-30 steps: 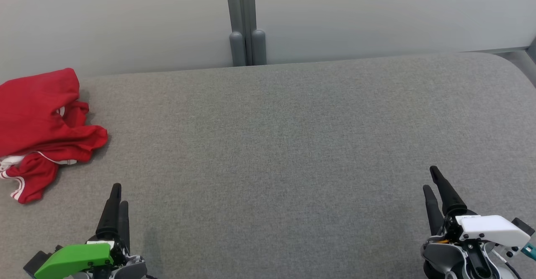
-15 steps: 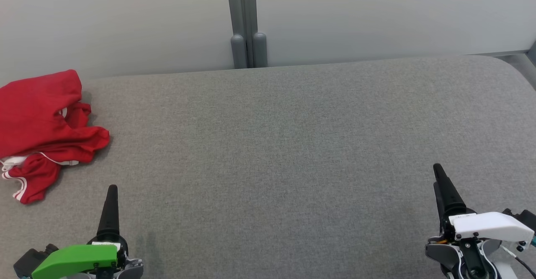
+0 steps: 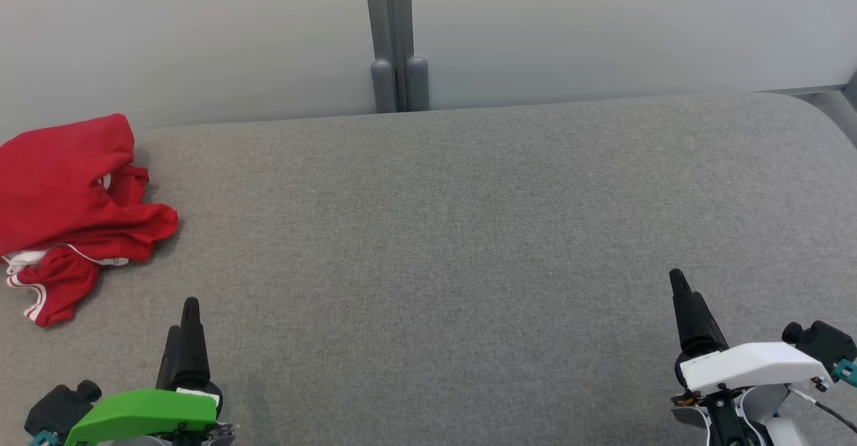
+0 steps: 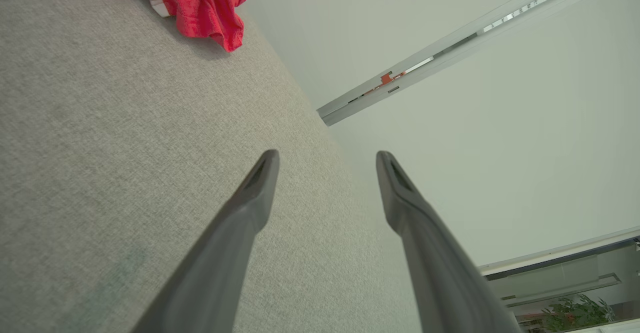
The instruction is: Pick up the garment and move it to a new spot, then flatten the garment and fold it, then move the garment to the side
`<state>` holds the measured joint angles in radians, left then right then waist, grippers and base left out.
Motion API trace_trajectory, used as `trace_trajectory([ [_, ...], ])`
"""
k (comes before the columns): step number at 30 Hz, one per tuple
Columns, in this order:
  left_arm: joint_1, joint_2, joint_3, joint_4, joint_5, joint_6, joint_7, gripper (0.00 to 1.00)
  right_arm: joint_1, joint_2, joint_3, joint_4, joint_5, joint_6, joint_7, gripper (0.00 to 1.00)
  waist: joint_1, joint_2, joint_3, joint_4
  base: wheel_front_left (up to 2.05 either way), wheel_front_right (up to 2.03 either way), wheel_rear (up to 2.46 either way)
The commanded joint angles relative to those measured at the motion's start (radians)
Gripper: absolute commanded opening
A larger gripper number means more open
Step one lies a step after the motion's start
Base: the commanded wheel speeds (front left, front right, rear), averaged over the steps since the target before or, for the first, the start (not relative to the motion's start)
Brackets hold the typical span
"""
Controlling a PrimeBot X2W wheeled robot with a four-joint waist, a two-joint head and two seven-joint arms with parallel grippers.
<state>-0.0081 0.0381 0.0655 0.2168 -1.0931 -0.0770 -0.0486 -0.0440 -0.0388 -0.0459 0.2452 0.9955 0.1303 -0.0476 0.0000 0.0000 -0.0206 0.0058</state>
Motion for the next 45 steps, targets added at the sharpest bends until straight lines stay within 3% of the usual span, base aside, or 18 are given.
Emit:
trace_trajectory([
  [1,0.000,0.007,-0.004,-0.020,0.049,0.010,-0.011,1.00,-0.001,-0.006,0.004,-0.007,-0.045,0.000,-0.012,1.00,0.0000,0.0000,-0.001,0.000,0.00,0.00,0.00],
  [10,0.012,0.008,-0.032,-0.032,0.222,0.049,-0.041,1.00,-0.002,-0.007,0.010,-0.002,-0.207,0.000,-0.042,1.00,0.0000,0.0000,-0.007,0.000,0.00,0.00,0.00],
  [22,0.028,0.010,-0.060,-0.046,0.417,0.070,-0.077,1.00,0.006,-0.009,0.019,-0.012,-0.392,0.000,-0.078,1.00,0.0000,0.0000,-0.017,0.002,0.00,0.00,0.00],
  [45,0.052,0.012,-0.053,-0.043,0.652,0.080,-0.135,1.00,0.023,-0.011,0.026,0.001,-0.638,0.000,-0.137,1.00,0.0000,0.0000,-0.014,0.009,0.00,0.00,0.00],
])
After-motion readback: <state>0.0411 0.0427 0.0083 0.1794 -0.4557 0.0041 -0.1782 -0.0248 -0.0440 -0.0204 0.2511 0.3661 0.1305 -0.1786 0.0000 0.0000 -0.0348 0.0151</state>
